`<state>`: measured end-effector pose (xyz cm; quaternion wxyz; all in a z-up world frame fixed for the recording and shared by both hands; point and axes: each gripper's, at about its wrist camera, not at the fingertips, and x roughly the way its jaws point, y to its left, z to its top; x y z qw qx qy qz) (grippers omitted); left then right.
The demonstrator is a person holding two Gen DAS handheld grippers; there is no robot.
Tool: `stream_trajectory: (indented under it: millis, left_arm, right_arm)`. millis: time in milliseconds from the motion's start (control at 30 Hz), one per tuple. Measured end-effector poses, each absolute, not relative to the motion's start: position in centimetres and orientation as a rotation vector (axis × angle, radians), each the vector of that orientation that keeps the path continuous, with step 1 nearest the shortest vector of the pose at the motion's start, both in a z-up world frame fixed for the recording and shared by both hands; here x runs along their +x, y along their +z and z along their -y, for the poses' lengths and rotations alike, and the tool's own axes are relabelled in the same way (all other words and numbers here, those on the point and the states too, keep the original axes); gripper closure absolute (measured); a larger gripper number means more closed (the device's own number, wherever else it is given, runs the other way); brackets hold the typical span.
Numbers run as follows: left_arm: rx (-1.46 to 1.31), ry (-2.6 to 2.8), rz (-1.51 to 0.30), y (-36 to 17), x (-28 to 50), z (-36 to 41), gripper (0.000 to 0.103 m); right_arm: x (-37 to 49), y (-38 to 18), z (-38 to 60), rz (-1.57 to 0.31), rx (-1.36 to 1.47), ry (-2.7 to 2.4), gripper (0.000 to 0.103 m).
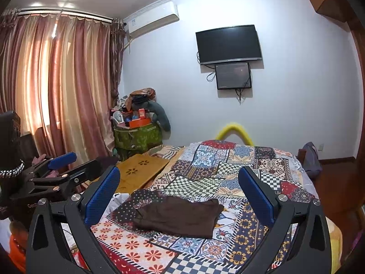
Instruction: Fold small clothes
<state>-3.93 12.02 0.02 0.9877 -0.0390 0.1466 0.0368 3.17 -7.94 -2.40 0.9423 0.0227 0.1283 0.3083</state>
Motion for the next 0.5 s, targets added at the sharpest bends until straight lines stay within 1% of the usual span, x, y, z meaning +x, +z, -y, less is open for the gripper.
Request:
stream_trajectory:
  millis: [500]
  left_arm:
    - [-0.060,0.073,-0.290,0.35,-3.63,-11.66,0.000]
  right_arm:
    - [3.57,-2.45,7.77,-0.272,0.037,0.635,0.000]
